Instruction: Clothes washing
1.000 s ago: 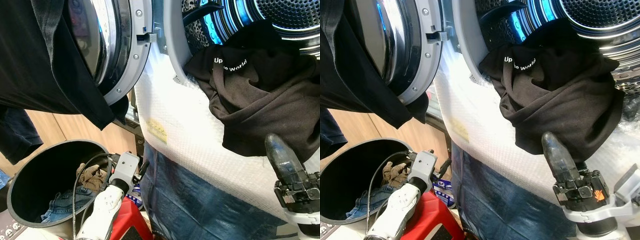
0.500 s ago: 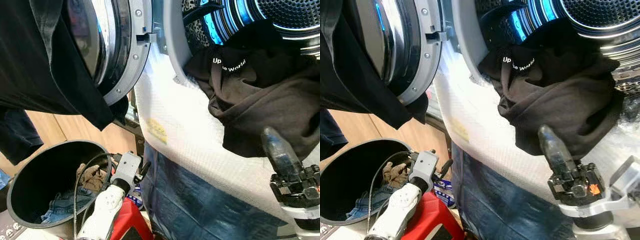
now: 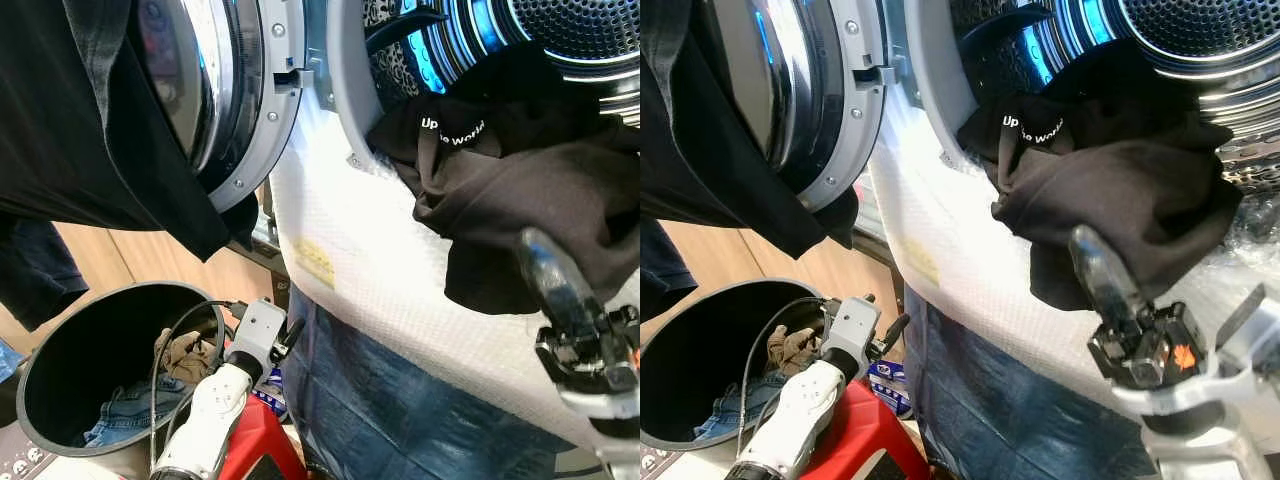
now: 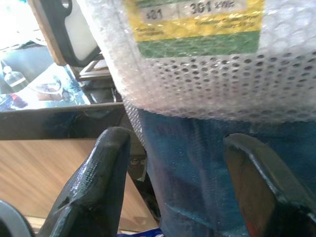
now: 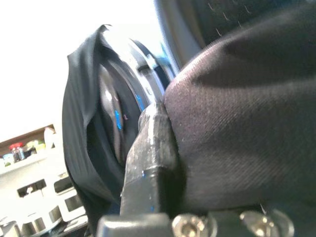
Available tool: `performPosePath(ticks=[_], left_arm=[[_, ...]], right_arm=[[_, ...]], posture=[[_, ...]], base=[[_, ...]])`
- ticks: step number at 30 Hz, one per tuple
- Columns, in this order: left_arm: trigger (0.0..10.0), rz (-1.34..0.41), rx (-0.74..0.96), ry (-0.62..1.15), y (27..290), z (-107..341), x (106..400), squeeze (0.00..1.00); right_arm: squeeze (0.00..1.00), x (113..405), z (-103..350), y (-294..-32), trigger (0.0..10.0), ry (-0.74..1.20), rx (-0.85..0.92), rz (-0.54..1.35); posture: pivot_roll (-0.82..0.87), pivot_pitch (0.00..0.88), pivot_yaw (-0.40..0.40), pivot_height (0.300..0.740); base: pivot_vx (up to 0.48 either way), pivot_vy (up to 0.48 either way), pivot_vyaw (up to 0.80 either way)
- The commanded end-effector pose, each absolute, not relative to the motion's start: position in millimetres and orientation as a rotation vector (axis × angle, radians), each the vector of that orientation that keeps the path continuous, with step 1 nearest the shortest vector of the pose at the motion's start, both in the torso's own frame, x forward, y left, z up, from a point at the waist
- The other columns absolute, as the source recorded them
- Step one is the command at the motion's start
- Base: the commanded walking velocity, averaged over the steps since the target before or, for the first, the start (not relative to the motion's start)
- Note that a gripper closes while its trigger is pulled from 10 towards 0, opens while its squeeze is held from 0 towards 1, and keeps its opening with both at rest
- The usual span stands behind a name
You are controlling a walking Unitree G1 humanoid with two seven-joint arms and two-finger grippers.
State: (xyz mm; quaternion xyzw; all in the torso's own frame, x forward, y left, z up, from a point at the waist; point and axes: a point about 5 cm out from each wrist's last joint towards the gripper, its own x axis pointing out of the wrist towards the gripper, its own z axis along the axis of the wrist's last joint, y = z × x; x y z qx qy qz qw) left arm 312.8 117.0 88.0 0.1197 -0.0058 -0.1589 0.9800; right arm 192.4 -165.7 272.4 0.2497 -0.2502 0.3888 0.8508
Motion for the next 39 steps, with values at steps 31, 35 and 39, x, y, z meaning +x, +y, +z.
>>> performPosePath(ticks=[31, 35, 39], left_arm=[[10.0, -0.326, 0.258, -0.010, 111.4, 85.1, 314.1, 0.00], [10.0, -0.331, 0.259, -0.022, 106.0, 85.8, 312.2, 0.00], [10.0, -0.347, 0.257, -0.019, 102.3, 84.5, 310.9, 0.00]], right_arm=[[0.00, 373.4, 510.8, -181.6, 0.0, -0.511, -0.032, -0.213], [0.00, 359.2, 524.6, -213.8, 0.0, -0.582, -0.051, -0.422], [0.00, 372.7, 500.6, -219.0, 0.0, -0.500, -0.064, -0.423]], posture=[[-0.07, 0.034, -0.010, 0.740], [-0.07, 0.042, -0.019, 0.740], [-0.09, 0.045, -0.011, 0.740]], base=[[0.000, 0.000, 0.00], [0.000, 0.000, 0.00], [0.000, 0.000, 0.00]])
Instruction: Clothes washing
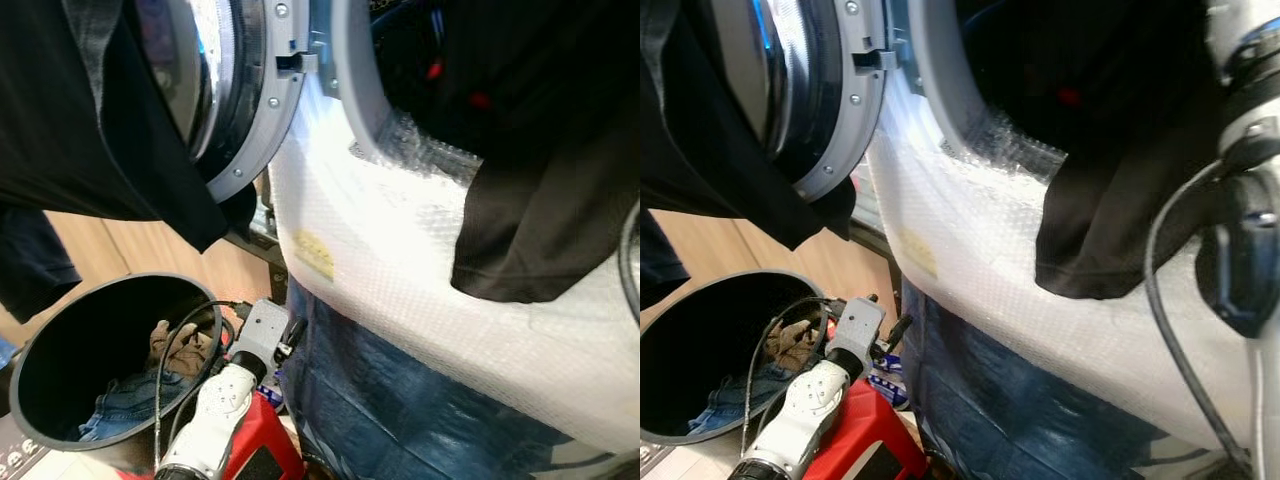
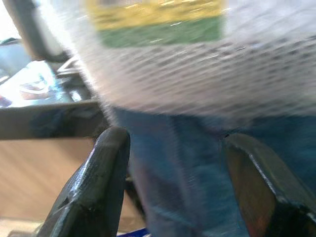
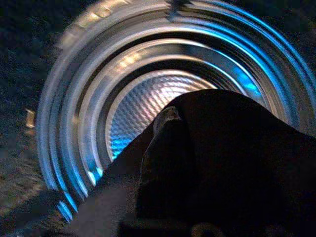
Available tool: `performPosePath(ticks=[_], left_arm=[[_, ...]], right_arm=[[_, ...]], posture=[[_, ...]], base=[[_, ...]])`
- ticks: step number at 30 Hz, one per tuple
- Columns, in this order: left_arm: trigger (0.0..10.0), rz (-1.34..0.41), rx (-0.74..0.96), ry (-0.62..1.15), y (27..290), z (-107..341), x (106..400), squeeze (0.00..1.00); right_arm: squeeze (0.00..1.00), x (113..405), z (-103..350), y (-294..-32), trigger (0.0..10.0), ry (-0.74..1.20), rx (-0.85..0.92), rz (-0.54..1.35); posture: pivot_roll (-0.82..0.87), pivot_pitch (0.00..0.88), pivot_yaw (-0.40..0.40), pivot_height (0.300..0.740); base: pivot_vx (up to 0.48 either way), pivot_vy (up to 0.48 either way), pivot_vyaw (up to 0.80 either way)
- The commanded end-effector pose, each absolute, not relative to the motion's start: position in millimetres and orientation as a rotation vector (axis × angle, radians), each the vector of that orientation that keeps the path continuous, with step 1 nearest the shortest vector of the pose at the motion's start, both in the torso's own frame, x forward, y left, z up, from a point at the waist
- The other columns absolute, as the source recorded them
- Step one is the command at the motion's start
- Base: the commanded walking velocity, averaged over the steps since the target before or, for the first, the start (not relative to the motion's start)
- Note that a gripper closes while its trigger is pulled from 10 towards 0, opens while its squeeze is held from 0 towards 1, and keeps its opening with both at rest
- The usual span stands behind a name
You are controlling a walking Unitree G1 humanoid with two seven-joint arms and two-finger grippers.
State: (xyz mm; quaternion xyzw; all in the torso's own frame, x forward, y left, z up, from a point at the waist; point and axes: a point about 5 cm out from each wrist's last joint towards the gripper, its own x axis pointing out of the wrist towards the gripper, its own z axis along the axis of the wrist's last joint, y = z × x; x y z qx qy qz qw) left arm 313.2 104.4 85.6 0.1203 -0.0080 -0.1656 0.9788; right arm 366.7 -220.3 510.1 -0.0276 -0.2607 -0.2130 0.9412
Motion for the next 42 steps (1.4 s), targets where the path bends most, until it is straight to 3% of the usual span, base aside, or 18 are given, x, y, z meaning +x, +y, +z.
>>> performPosePath(ticks=[1, 2, 3, 7, 14, 15, 21, 30, 36, 42], left_arm=[[10.0, -0.354, 0.258, -0.018, 101.5, 84.3, 310.7, 0.00], [10.0, -0.361, 0.260, -0.019, 100.6, 84.3, 310.3, 0.00], [10.0, -0.363, 0.262, -0.020, 100.4, 84.4, 310.2, 0.00], [10.0, -0.349, 0.260, -0.022, 103.7, 86.1, 310.5, 0.00], [10.0, -0.359, 0.260, -0.017, 102.6, 84.9, 307.7, 0.00], [10.0, -0.365, 0.261, -0.016, 101.0, 84.3, 307.0, 0.00], [10.0, -0.368, 0.258, -0.014, 99.1, 84.0, 306.2, 0.00], [10.0, -0.380, 0.259, -0.014, 95.4, 84.0, 304.2, 0.00], [10.0, -0.383, 0.260, -0.003, 94.1, 81.1, 301.9, 0.00], [10.0, -0.377, 0.254, 0.003, 93.9, 80.0, 300.6, 0.00]], right_arm=[[0.00, 377.7, 492.1, -217.5, 0.0, -0.470, -0.057, -0.404], [0.00, 387.2, 476.3, -211.2, 5.5, -0.407, -0.078, -0.347], [0.00, 394.7, 461.4, -206.7, 10.0, -0.355, -0.089, -0.320], [0.00, 415.2, 407.5, -191.8, 10.0, -0.191, -0.125, -0.225], [0.00, 417.7, 402.0, -184.1, 10.0, -0.177, -0.120, -0.183], [1.00, 416.3, 407.6, -184.6, 10.0, -0.198, -0.190, -0.180], [1.00, 414.0, 412.8, -191.8, 10.0, -0.214, -0.232, -0.219], [1.00, 408.4, 408.8, -224.4, 10.0, -0.234, -0.085, -0.332], [1.00, 410.5, 400.9, -202.5, 10.0, -0.204, 0.015, -0.230], [1.00, 386.3, 411.3, -211.8, 10.0, -0.279, 0.030, -0.279]], posture=[[-0.09, 0.045, -0.011, 0.740], [-0.08, 0.046, -0.013, 0.740], [-0.08, 0.045, -0.020, 0.740], [-0.08, 0.053, -0.013, 0.740], [-0.08, 0.060, -0.009, 0.740], [-0.08, 0.060, -0.014, 0.740], [-0.08, 0.066, -0.017, 0.740], [-0.09, 0.094, -0.035, 0.740], [-0.11, 0.108, -0.036, 0.740], [-0.12, 0.117, -0.039, 0.740]], base=[[0.000, 0.000, 0.00], [0.000, 0.000, 0.00], [0.000, 0.000, 0.00], [0.000, 0.000, 0.00], [0.000, 0.000, 0.00], [0.000, 0.000, 0.00], [0.000, 0.000, 0.00], [0.000, 0.000, 0.00], [0.000, 0.000, 0.00], [0.000, 0.000, 0.00]])
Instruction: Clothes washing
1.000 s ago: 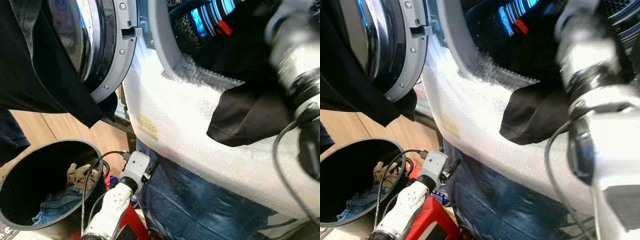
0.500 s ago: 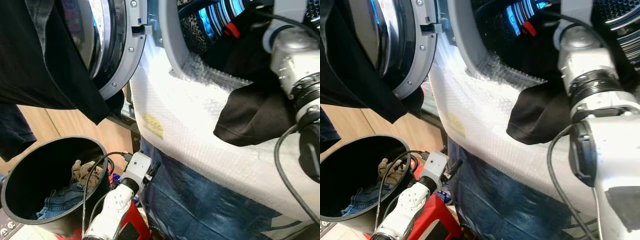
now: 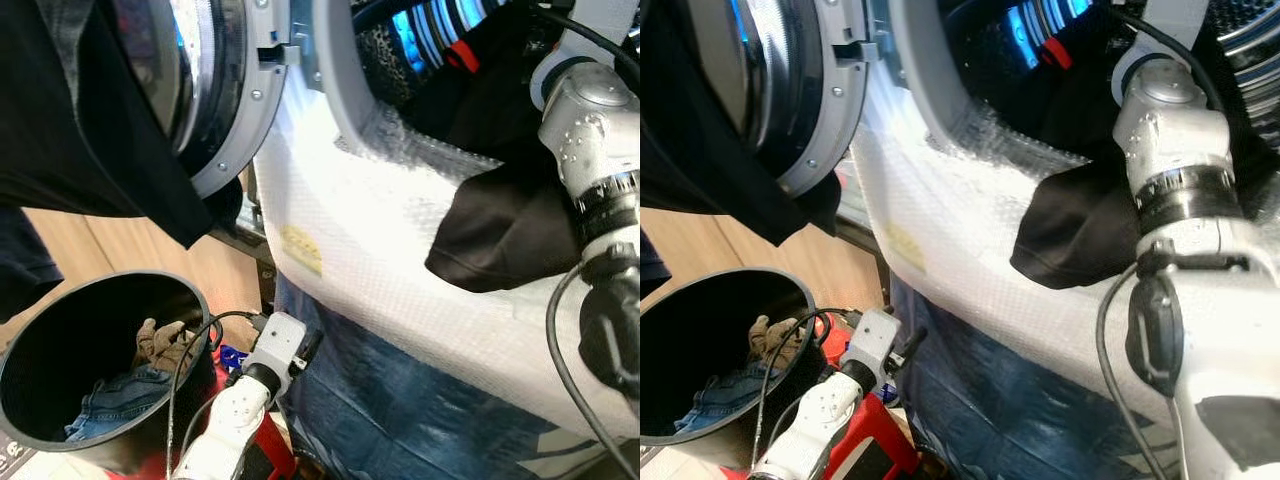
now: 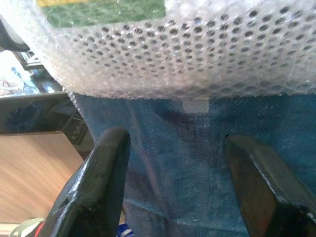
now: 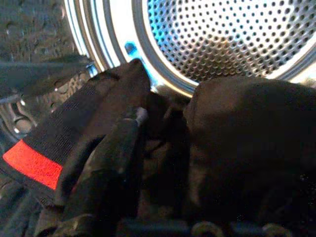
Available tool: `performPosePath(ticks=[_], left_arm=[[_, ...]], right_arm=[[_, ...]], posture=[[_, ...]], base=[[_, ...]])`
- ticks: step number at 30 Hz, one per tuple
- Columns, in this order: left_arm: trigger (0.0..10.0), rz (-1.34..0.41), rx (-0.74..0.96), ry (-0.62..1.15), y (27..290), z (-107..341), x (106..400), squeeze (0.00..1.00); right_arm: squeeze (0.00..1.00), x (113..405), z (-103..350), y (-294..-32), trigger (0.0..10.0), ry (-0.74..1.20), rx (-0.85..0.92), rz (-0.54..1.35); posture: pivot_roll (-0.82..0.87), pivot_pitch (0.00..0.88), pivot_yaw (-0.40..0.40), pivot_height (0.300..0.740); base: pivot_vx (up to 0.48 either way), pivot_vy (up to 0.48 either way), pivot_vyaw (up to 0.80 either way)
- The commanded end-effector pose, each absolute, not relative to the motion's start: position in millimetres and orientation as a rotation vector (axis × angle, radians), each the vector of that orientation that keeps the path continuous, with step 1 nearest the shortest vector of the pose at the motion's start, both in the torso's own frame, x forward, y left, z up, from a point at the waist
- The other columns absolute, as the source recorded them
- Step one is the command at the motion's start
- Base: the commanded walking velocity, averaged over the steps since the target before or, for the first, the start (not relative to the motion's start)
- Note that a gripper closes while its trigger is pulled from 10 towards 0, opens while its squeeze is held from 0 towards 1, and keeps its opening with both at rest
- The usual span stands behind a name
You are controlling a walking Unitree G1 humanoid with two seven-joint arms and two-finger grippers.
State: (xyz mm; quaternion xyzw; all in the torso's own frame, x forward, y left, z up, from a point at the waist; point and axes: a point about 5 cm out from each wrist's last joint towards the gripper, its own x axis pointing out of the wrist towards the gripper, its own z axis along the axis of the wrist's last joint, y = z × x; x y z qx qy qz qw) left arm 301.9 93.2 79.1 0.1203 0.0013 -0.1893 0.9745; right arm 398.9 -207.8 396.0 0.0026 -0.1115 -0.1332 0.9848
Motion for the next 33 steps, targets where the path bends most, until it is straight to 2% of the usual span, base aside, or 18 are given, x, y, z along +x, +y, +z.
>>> performPosePath(ticks=[1, 8, 10, 17, 20, 22, 26, 28, 29, 30, 31, 33], left_arm=[[10.0, -0.378, 0.254, 0.005, 93.7, 79.4, 300.1, 0.00], [10.0, -0.381, 0.253, 0.010, 93.9, 78.3, 298.6, 0.00], [10.0, -0.383, 0.259, 0.020, 95.3, 75.9, 299.0, 0.00], [10.0, -0.380, 0.264, 0.021, 97.9, 76.7, 300.1, 0.00], [10.0, -0.379, 0.267, 0.021, 98.8, 76.8, 300.6, 0.00], [10.0, -0.382, 0.270, 0.024, 99.6, 76.4, 300.6, 0.00], [10.0, -0.387, 0.273, 0.030, 99.8, 75.2, 300.4, 0.00], [10.0, -0.388, 0.274, 0.029, 99.5, 75.7, 300.7, 0.00], [10.0, -0.389, 0.273, 0.028, 99.3, 76.1, 300.9, 0.00], [10.0, -0.391, 0.274, 0.027, 99.3, 76.4, 301.2, 0.00], [10.0, -0.391, 0.274, 0.026, 99.5, 76.6, 301.4, 0.00], [10.0, -0.392, 0.275, 0.026, 99.7, 76.7, 301.8, 0.00]], right_arm=[[1.00, 380.8, 410.3, -210.2, 10.0, -0.285, 0.034, -0.263], [1.00, 352.7, 396.0, -213.4, 10.0, -0.270, 0.038, -0.258], [1.00, 333.9, 390.2, -216.5, 10.0, -0.262, 0.052, -0.251], [1.00, 312.2, 386.7, -216.9, 10.0, -0.240, 0.015, -0.234], [1.00, 301.6, 389.7, -215.3, 10.0, -0.296, 0.014, -0.188], [1.00, 296.1, 387.6, -211.6, 10.0, -0.303, 0.024, -0.133], [1.00, 281.6, 380.9, -181.2, 10.0, -0.342, 0.023, 0.114], [1.00, 275.6, 382.6, -173.4, 10.0, -0.397, 0.035, 0.176], [0.86, 268.9, 384.7, -167.6, 10.0, -0.441, 0.044, 0.241], [0.24, 261.1, 387.0, -161.9, 10.0, -0.493, 0.050, 0.312], [0.00, 253.8, 388.5, -157.9, 10.0, -0.538, 0.050, 0.372], [0.00, 242.8, 389.9, -153.3, 10.0, -0.610, 0.018, 0.442]], posture=[[-0.12, 0.120, -0.039, 0.740], [-0.13, 0.125, -0.038, 0.740], [-0.14, 0.126, -0.037, 0.740], [-0.13, 0.124, -0.034, 0.740], [-0.13, 0.123, -0.033, 0.740], [-0.14, 0.125, -0.030, 0.740], [-0.14, 0.125, -0.026, 0.740], [-0.14, 0.126, -0.024, 0.740], [-0.13, 0.126, -0.022, 0.740], [-0.13, 0.126, -0.022, 0.740], [-0.14, 0.126, -0.021, 0.740], [-0.14, 0.125, -0.019, 0.740]], base=[[0.000, 0.000, 0.00], [0.000, 0.000, 0.00], [0.000, 0.000, 0.00], [0.000, 0.000, 0.00], [0.000, 0.000, 0.00], [0.000, 0.000, 0.00], [0.000, 0.000, 0.00], [0.000, 0.000, 0.00], [0.000, 0.000, 0.00], [0.000, 0.000, 0.00], [0.000, 0.000, 0.00], [0.000, 0.000, 0.00]])
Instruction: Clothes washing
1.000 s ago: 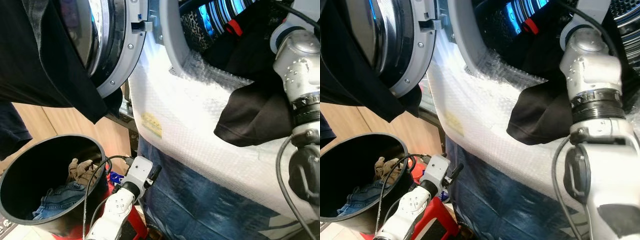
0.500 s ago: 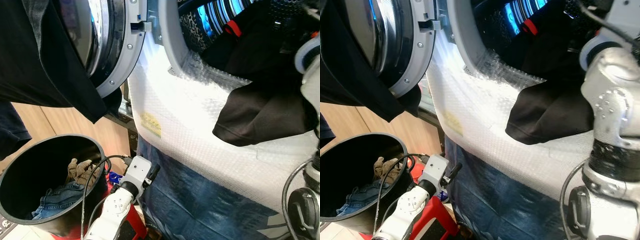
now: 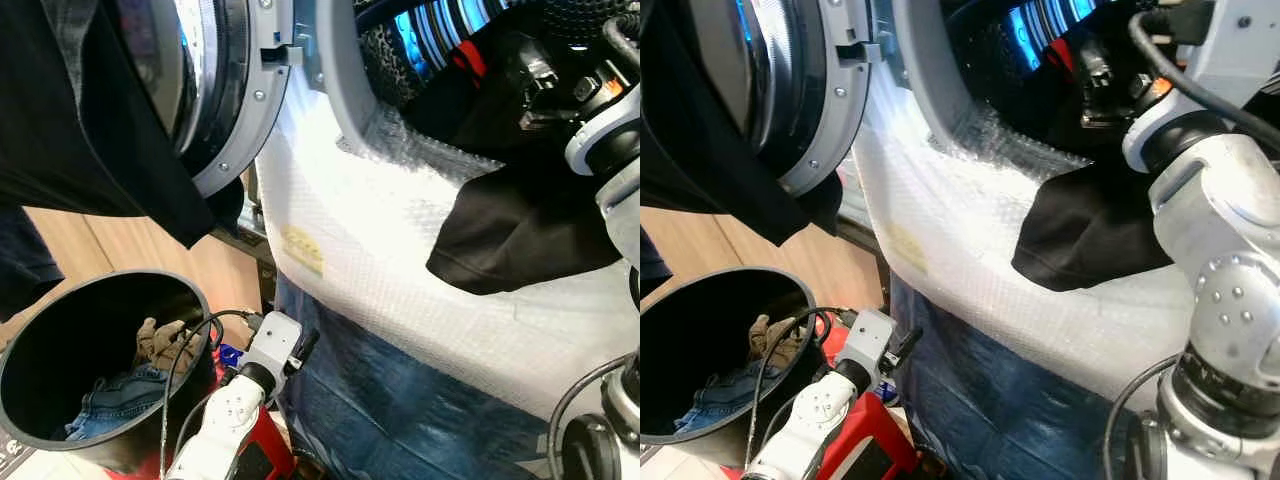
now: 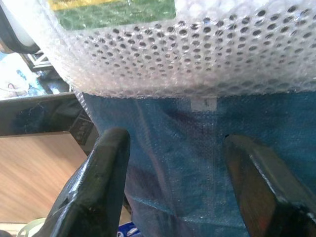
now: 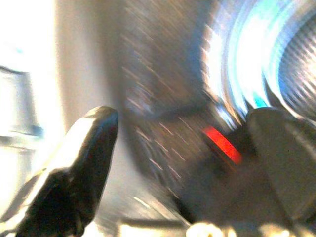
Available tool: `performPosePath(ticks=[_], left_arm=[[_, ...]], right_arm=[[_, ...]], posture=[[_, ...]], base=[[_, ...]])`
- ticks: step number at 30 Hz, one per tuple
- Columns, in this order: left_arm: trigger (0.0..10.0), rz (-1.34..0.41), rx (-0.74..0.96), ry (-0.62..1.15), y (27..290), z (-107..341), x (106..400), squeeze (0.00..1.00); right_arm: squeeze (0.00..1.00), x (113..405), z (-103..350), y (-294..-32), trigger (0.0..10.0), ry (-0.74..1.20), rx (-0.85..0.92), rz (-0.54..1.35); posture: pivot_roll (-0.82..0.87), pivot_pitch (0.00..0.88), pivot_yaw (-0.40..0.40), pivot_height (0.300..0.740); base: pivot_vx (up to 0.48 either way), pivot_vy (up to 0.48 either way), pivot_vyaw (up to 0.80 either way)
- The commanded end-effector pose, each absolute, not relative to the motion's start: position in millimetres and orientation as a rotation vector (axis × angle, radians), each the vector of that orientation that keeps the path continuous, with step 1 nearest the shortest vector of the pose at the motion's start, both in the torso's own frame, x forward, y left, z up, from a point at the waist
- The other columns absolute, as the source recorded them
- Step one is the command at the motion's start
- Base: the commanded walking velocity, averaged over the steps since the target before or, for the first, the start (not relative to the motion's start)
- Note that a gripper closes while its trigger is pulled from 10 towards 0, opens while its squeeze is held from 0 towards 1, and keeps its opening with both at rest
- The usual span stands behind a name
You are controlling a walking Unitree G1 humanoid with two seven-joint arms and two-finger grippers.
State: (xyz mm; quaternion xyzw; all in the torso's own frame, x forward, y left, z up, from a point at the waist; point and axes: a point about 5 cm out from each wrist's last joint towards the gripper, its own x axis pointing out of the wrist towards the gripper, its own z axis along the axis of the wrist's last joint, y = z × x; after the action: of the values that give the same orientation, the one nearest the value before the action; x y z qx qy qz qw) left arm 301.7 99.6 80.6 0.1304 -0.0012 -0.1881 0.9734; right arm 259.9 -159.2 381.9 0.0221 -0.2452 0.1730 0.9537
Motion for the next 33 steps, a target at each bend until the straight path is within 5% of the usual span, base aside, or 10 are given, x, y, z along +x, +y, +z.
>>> performPosePath(ticks=[1, 7, 8, 13, 14, 15, 24, 33], left_arm=[[10.0, -0.392, 0.275, 0.026, 99.7, 76.7, 301.8, 0.00], [10.0, -0.387, 0.279, 0.022, 101.0, 77.5, 303.2, 0.00], [10.0, -0.386, 0.281, 0.023, 101.4, 77.2, 303.3, 0.00], [10.0, -0.383, 0.283, 0.023, 103.4, 77.8, 304.5, 0.00], [10.0, -0.381, 0.284, 0.022, 103.3, 78.0, 304.7, 0.00], [10.0, -0.380, 0.284, 0.020, 103.1, 78.2, 304.9, 0.00], [10.0, -0.374, 0.289, 0.023, 106.4, 77.3, 305.3, 0.00], [10.0, -0.374, 0.286, 0.023, 106.9, 77.2, 304.9, 0.00]], right_arm=[[0.00, 242.8, 389.9, -153.3, 10.0, -0.610, 0.018, 0.442], [0.05, 220.1, 360.9, -141.7, 10.0, -0.623, -0.044, 0.655], [1.00, 218.0, 351.1, -138.6, 10.0, -0.624, -0.055, 0.667], [1.00, 219.9, 329.6, -135.5, 10.0, -0.623, -0.132, 0.632], [0.55, 223.0, 321.1, -136.7, 10.0, -0.600, -0.181, 0.606], [0.00, 226.4, 311.8, -141.3, 10.0, -0.604, -0.201, 0.546], [0.00, 234.9, 295.7, -168.9, 10.0, -0.652, -0.194, 0.113], [0.00, 220.6, 283.8, -157.7, 10.0, -0.668, -0.252, 0.173]], posture=[[-0.14, 0.125, -0.019, 0.740], [-0.13, 0.124, -0.020, 0.740], [-0.13, 0.124, -0.020, 0.740], [-0.12, 0.122, -0.011, 0.740], [-0.12, 0.116, -0.016, 0.740], [-0.11, 0.117, -0.019, 0.740], [-0.11, 0.119, -0.008, 0.740], [-0.12, 0.130, -0.002, 0.740]], base=[[0.000, 0.000, 0.00], [0.000, 0.000, 0.00], [0.000, 0.000, 0.00], [0.000, 0.000, 0.00], [0.000, 0.000, 0.00], [0.000, 0.000, 0.00], [0.000, 0.000, 0.00], [0.000, 0.000, 0.00]])
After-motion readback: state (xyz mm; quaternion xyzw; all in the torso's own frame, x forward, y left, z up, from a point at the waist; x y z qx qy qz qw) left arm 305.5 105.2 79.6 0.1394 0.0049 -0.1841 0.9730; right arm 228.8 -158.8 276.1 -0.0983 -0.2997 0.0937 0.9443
